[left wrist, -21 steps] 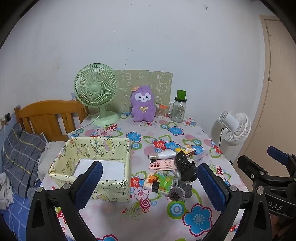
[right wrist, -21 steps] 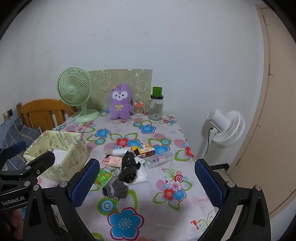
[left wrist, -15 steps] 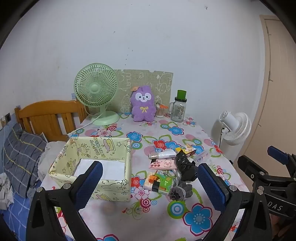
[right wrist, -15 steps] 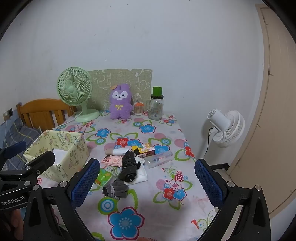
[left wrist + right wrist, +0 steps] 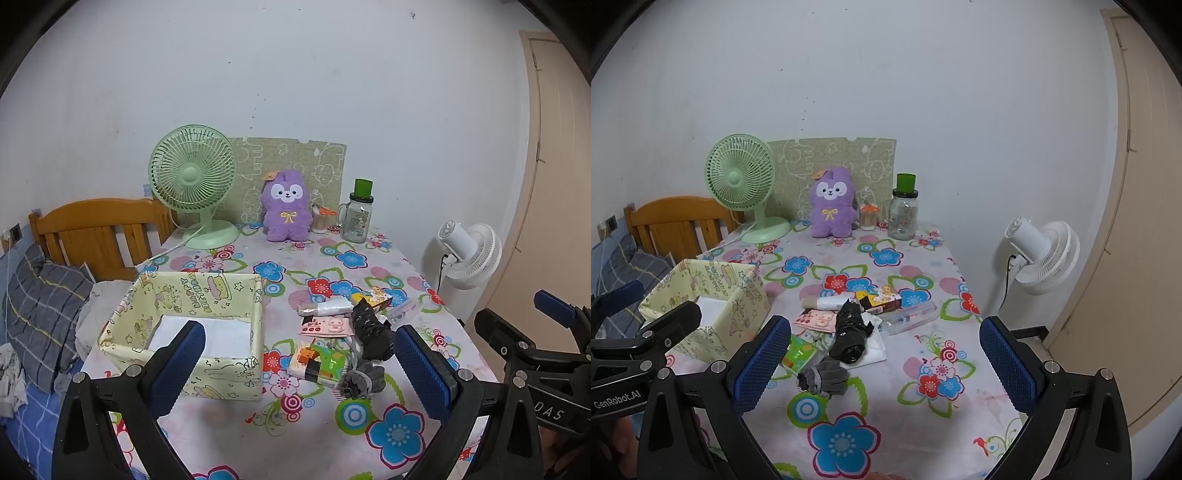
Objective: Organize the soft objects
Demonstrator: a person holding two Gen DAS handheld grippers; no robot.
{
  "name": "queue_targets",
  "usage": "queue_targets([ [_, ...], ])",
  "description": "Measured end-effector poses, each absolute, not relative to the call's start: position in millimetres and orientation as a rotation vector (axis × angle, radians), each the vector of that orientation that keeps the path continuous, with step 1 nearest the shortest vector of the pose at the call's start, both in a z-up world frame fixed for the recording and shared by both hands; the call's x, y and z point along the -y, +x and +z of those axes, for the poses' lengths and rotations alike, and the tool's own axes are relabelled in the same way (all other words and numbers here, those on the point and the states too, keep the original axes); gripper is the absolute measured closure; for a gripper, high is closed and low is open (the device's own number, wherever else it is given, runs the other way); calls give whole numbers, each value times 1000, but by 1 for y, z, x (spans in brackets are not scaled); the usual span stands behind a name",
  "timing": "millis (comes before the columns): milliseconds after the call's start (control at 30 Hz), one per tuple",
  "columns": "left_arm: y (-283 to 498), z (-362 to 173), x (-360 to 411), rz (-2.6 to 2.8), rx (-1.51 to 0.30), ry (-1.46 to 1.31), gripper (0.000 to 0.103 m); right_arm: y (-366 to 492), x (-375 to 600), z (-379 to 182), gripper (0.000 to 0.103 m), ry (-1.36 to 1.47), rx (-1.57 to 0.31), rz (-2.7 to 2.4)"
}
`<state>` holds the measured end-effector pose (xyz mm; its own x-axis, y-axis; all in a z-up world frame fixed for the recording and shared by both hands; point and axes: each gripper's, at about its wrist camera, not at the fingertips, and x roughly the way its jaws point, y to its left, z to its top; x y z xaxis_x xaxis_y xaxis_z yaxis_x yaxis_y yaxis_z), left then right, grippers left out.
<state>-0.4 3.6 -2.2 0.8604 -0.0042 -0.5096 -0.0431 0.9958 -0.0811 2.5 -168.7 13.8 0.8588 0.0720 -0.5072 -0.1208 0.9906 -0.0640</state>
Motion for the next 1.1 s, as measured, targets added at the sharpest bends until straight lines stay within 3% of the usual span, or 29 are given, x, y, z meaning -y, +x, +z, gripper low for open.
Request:
queue_targets([
  [1100, -1, 3, -7, 21, -536, -90, 0, 1, 164, 15, 0, -102, -523, 97],
])
